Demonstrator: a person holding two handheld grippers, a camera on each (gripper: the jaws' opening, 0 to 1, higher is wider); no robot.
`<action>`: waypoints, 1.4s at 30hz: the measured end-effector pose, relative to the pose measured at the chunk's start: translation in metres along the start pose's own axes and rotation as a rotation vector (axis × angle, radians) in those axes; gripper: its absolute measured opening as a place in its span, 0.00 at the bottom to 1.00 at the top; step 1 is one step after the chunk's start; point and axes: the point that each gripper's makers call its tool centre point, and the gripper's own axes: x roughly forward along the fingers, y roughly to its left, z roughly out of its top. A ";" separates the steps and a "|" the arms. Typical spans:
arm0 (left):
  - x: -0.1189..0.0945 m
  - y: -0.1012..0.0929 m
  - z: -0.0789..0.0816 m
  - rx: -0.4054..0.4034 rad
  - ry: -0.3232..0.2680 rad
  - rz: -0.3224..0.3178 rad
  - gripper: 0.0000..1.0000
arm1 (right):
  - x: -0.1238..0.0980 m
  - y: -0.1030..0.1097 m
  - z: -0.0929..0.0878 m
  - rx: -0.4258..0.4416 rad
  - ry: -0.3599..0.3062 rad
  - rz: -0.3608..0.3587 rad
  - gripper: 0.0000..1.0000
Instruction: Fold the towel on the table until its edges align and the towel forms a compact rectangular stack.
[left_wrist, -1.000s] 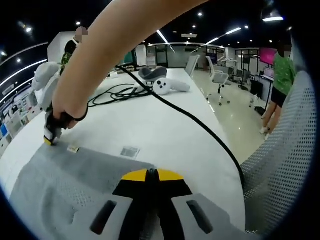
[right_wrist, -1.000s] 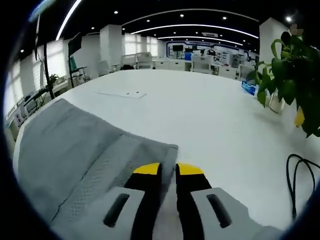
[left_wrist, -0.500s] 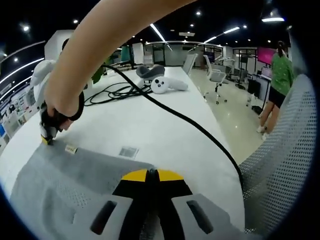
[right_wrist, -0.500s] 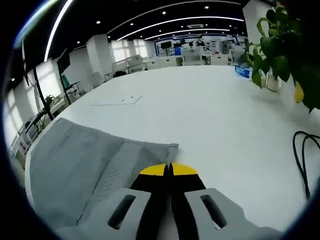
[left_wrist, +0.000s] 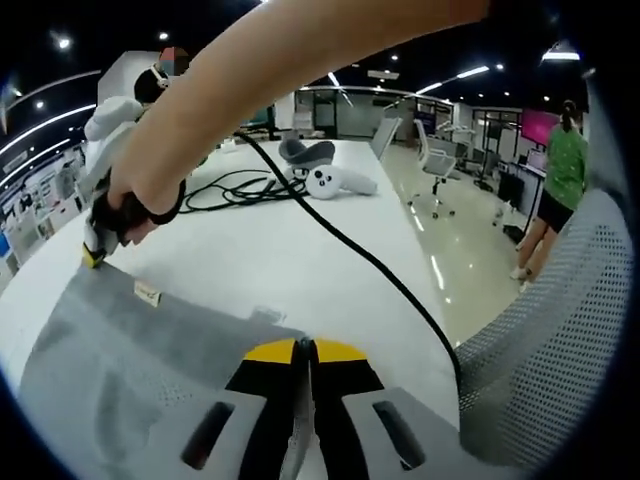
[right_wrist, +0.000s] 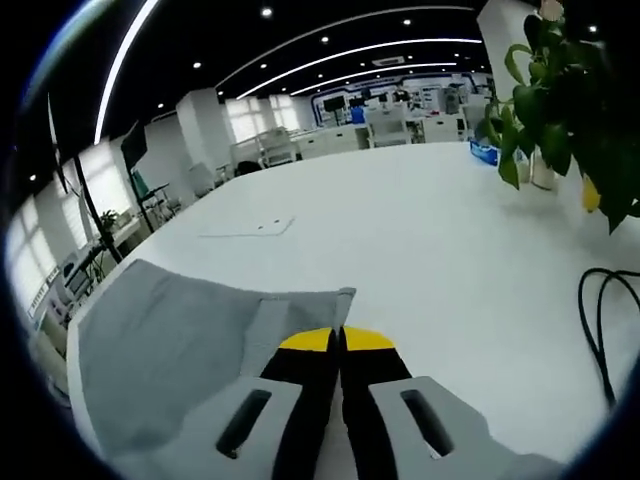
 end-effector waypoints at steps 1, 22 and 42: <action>-0.002 0.000 0.002 0.001 -0.006 0.005 0.05 | 0.000 0.001 0.002 0.002 -0.004 0.003 0.00; -0.084 0.014 0.045 -0.034 -0.125 0.125 0.04 | -0.036 0.051 0.071 -0.004 -0.118 0.036 0.00; -0.175 0.032 0.058 -0.135 -0.249 0.229 0.04 | -0.050 0.119 0.117 0.006 -0.185 0.087 0.00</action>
